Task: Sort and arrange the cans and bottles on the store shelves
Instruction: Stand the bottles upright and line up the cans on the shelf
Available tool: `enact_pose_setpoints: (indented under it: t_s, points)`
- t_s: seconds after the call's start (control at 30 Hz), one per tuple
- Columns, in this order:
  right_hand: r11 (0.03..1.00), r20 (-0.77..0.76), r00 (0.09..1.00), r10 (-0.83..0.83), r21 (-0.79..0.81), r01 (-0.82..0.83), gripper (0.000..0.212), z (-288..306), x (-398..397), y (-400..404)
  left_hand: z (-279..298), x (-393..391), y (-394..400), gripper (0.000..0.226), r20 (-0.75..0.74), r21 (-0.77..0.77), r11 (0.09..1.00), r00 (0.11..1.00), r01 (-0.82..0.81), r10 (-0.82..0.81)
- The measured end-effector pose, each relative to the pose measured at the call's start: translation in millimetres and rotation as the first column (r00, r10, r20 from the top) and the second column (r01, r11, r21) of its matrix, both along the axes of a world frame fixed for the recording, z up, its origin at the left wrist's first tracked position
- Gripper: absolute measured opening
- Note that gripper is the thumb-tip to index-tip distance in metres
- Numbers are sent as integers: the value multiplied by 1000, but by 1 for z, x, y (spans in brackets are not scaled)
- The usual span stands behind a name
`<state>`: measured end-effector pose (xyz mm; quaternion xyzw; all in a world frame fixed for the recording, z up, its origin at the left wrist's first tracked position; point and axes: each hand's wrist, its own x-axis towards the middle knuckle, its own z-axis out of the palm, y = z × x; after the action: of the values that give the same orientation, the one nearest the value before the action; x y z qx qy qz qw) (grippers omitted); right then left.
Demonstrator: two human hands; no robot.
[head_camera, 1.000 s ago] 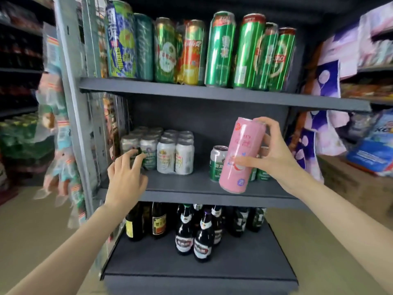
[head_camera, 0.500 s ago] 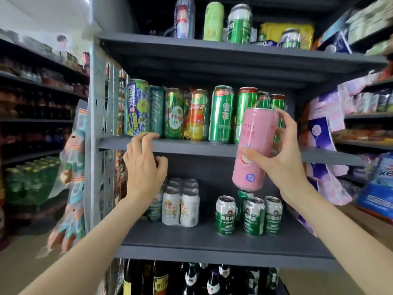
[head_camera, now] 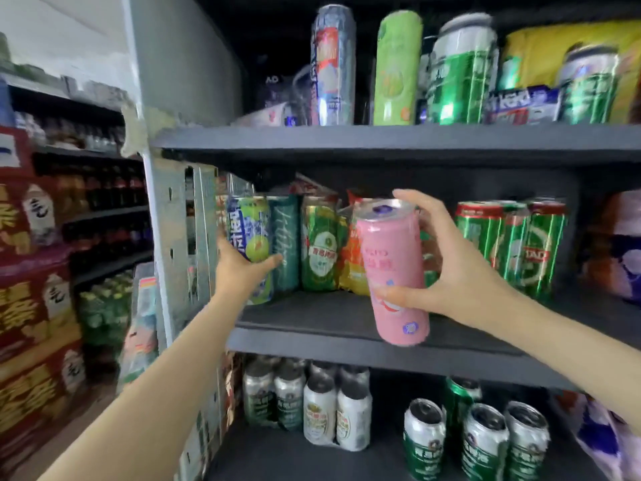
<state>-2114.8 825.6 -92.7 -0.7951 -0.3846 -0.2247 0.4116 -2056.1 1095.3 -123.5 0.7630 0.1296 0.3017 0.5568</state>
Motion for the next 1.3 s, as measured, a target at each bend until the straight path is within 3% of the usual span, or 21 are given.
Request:
enact_pose_setpoints:
  t_s: [0.07, 0.17, 0.3, 0.4, 0.5, 0.57, 0.67, 0.77, 0.87, 1.03, 1.2, 1.3]
  points:
    - [999, -68, 997, 24, -28, -26, 97, 10, 4, -5, 9, 8, 2, 95, -91, 13, 999, 995, -43, 44]
    - [999, -156, 988, 1, -36, -6, 95, 18, 1, -8, 12, -4, -2, 78, -73, 74, 993, 993, -92, 97]
    - [998, -230, 973, -5, -69, -11, 93, 54, -22, -13, 23, -81, -2, 74, -101, 146, 981, 988, 127, -113]
    - [998, -291, 957, 4, -64, -24, 91, 106, -56, -31, 63, -149, 1, 90, -245, 58, 919, 898, 391, -366]
    - [1000, -308, 951, -17, 1, 19, 89, 187, -92, -49, 132, -182, 0, 115, -297, 107, 928, 902, 357, -313]
    - [996, -277, 960, -45, 57, 63, 94, 253, -106, -56, 197, -188, -8, 111, -173, 47, 922, 912, 383, -371]
    - [991, -148, 989, -21, 126, 40, 95, 347, -111, -54, 299, -183, -20, 69, 30, 21, 915, 914, 404, -404]
    - [974, -73, 997, -6, 227, 23, 91, 426, -102, -42, 383, -176, -28, 66, 186, 19, 921, 904, 388, -385]
    - [968, 0, 998, -61, 243, 59, 82, 475, -77, -28, 432, -172, -35, 58, 229, 53, 941, 913, 335, -338]
    - [971, 26, 996, -83, 226, 75, 81, 502, -21, 19, 467, -162, -36, 50, 224, 85, 978, 952, 193, -207]
    - [996, 22, 998, -57, 77, 55, 84, 474, 22, 86, 467, -145, -15, 53, 178, 74, 992, 977, 103, -115]
    - [989, 48, 989, -138, 55, 136, 88, 460, 44, 113, 463, -130, 4, 58, 146, 95, 993, 986, 66, -80]
